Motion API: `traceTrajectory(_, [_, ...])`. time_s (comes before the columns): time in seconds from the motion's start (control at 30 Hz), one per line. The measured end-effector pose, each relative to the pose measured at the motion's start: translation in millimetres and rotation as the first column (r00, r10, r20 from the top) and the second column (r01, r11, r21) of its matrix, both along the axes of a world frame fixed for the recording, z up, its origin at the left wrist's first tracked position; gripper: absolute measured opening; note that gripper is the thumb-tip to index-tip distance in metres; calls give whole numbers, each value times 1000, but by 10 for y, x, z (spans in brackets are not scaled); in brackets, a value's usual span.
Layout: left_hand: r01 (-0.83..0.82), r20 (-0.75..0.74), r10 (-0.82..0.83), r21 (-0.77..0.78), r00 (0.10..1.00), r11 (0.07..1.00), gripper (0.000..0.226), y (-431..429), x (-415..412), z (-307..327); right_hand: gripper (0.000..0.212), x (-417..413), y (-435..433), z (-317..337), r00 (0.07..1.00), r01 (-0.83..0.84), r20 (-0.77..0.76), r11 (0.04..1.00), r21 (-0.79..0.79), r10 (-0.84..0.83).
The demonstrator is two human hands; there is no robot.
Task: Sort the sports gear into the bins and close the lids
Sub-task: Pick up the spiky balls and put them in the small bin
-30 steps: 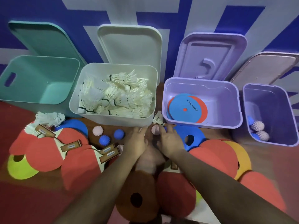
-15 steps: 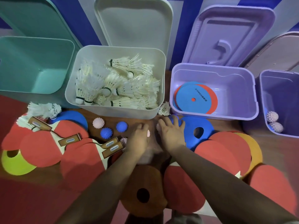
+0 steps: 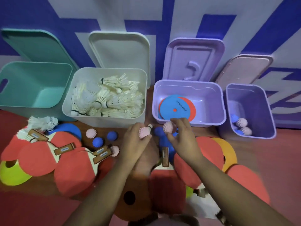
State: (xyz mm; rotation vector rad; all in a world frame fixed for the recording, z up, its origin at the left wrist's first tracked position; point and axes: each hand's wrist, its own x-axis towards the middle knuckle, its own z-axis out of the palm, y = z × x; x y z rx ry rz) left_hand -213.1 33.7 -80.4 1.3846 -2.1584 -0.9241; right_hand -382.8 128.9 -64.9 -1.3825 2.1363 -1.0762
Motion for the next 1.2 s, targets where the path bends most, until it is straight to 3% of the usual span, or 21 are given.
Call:
traceTrajectory(0.2, [110,-154,-116,-47,981,993,33,264,-1075,496,32,-838,583,468,981,185,-42,979,-89,-189])
traceTrajectory(0.33, [224,-271,-202,54,941,973,47,504,-2017,656,34,-1322,1076,547,935,351,-29,934,-58,-354])
traceTrajectory(0.4, [288,-296,-246,106,923,952,39,634,-2465,656,35,-1539,1298,526,917,398,-6,916,-51,-398])
traceTrajectory(0.5, [378,-245,-343,114,907,919,32,785,-2987,555,36,-1830,1515,431,904,427,-19,904,-17,-427])
traceTrajectory(0.73, [472,19,-474,56,880,880,45,936,-3682,93,35,-2233,1710,175,903,430,-38,899,78,-428])
traceTrajectory(0.87, [488,32,-489,36,872,872,54,909,-3780,-25,30,-2378,1688,26,911,410,-21,902,136,-411])
traceTrajectory(1.03, [403,-29,-404,-40,914,914,28,892,-3342,5,30,-2539,1463,-88,920,391,-65,900,192,-386])
traceTrajectory(1.2, [280,11,-280,-42,960,959,21,790,-2542,33,42,-2613,1174,-85,927,372,-74,887,274,-367])
